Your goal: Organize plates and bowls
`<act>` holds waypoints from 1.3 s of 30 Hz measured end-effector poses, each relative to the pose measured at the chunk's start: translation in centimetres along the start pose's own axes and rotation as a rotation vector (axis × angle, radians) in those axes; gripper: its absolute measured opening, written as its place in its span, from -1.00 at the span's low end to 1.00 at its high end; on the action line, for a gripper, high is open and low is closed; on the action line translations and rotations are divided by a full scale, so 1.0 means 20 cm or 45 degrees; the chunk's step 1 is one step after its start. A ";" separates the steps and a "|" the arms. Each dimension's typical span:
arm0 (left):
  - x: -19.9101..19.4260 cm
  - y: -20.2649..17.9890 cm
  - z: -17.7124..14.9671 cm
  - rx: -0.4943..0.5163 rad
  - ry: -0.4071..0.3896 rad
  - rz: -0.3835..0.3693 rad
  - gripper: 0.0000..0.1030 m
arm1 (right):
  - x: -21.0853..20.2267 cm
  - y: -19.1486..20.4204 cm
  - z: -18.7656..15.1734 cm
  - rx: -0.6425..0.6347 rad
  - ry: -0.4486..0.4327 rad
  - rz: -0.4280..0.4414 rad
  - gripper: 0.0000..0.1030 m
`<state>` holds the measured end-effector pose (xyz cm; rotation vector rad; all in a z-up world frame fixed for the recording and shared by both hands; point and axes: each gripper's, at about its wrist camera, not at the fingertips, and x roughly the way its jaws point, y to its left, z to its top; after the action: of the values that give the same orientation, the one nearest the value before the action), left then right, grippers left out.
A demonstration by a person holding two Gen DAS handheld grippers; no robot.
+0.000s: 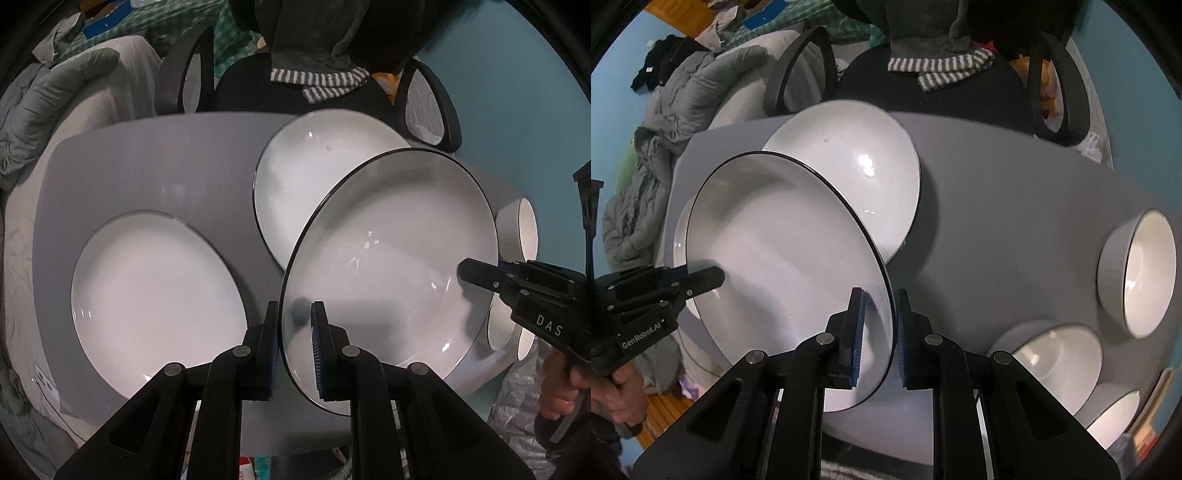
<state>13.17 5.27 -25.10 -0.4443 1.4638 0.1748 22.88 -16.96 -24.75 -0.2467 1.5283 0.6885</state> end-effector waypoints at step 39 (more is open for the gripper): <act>0.18 0.14 0.39 -0.114 0.100 0.080 -0.70 | 0.23 -0.05 0.40 -0.025 0.090 0.013 -0.68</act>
<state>19.62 10.32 -28.92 -0.4828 1.5526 0.2762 29.60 -12.00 -28.97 -0.2808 1.5919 0.7092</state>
